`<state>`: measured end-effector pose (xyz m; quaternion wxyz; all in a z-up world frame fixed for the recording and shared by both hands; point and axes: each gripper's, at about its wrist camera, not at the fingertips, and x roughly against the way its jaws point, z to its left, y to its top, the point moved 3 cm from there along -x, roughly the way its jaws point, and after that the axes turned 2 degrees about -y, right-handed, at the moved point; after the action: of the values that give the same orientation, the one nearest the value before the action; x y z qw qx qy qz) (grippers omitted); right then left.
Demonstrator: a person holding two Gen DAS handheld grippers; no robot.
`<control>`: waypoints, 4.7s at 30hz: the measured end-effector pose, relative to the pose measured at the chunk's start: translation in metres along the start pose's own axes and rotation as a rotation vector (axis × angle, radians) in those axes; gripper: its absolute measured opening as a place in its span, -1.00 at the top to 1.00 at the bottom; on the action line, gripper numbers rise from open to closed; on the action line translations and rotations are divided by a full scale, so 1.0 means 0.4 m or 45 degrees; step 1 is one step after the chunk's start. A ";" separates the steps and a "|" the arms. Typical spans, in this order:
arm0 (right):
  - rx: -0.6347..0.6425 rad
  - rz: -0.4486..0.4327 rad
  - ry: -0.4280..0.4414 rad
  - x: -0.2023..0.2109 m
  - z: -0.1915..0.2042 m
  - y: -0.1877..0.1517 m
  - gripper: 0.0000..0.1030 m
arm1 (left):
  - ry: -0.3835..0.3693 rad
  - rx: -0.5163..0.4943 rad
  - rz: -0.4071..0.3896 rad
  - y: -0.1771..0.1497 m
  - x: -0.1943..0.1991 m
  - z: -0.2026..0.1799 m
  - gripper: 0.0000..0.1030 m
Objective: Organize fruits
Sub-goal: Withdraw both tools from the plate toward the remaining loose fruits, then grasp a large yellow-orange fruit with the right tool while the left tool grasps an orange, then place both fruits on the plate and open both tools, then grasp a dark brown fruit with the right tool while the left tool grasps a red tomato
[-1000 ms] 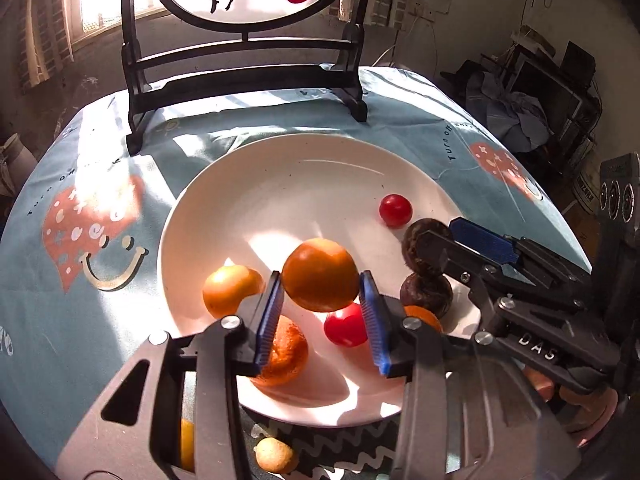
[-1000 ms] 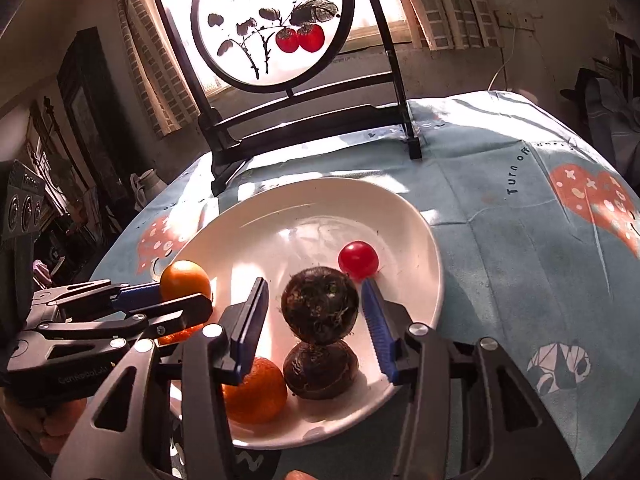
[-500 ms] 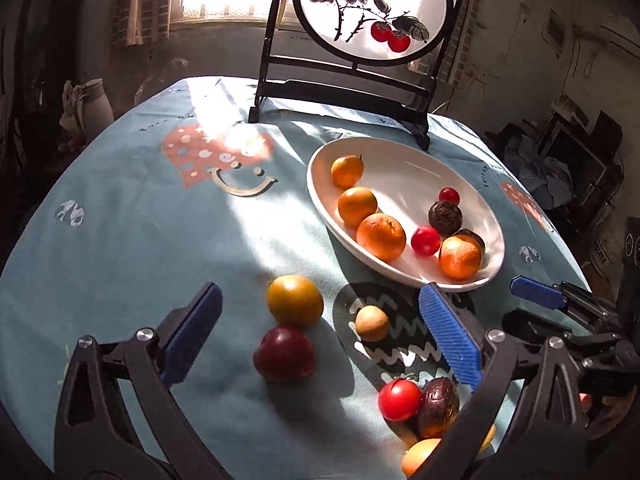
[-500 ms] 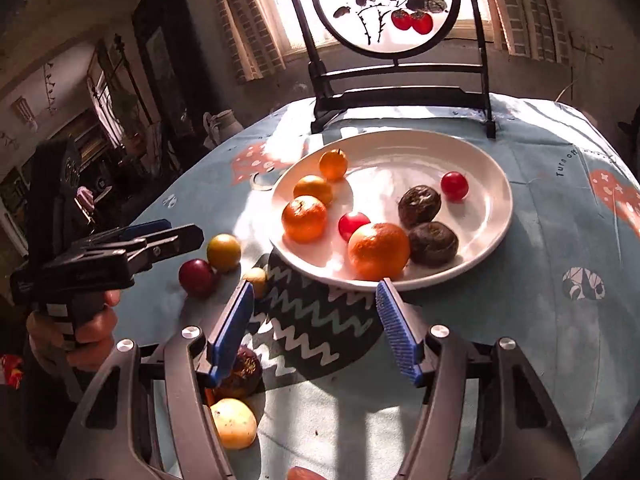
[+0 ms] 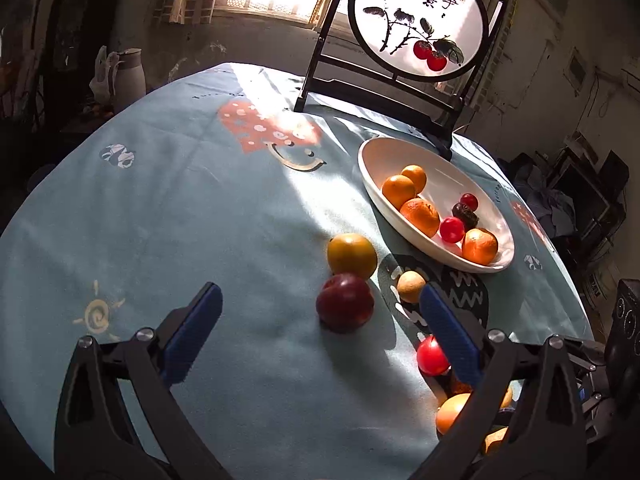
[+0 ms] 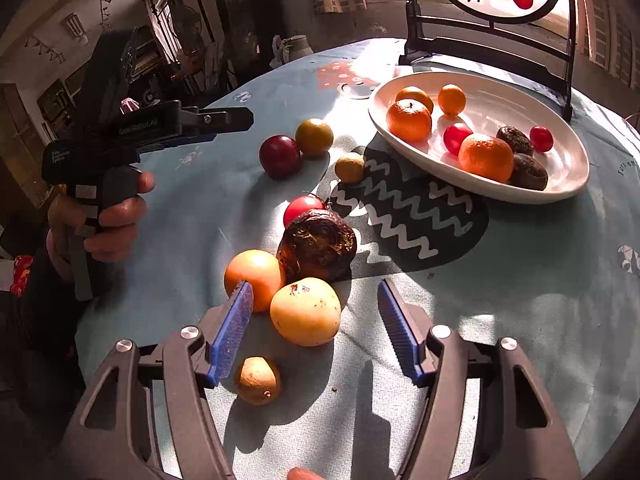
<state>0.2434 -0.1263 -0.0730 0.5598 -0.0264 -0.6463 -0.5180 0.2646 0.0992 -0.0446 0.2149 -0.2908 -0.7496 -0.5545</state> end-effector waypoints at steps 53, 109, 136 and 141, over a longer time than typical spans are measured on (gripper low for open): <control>-0.402 -0.087 0.044 0.036 -0.155 0.001 0.28 | -0.406 -0.617 0.383 -0.199 -0.020 -0.240 -0.12; -0.229 -0.218 -0.047 0.006 -0.081 0.115 -0.20 | 0.187 -0.072 -0.011 0.113 -0.054 -0.061 -0.88; -0.030 0.045 -0.054 -0.096 -0.005 0.054 0.08 | 0.252 -0.055 0.025 0.052 -0.042 -0.003 -0.88; -0.231 -0.085 -0.003 -0.020 -0.082 0.076 0.08 | 0.199 -0.090 -0.001 0.048 -0.031 -0.027 -0.88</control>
<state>0.2879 -0.1307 -0.0649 0.5367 -0.0560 -0.5978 -0.5928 0.2866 0.0907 -0.0361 0.2623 -0.2536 -0.7106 -0.6016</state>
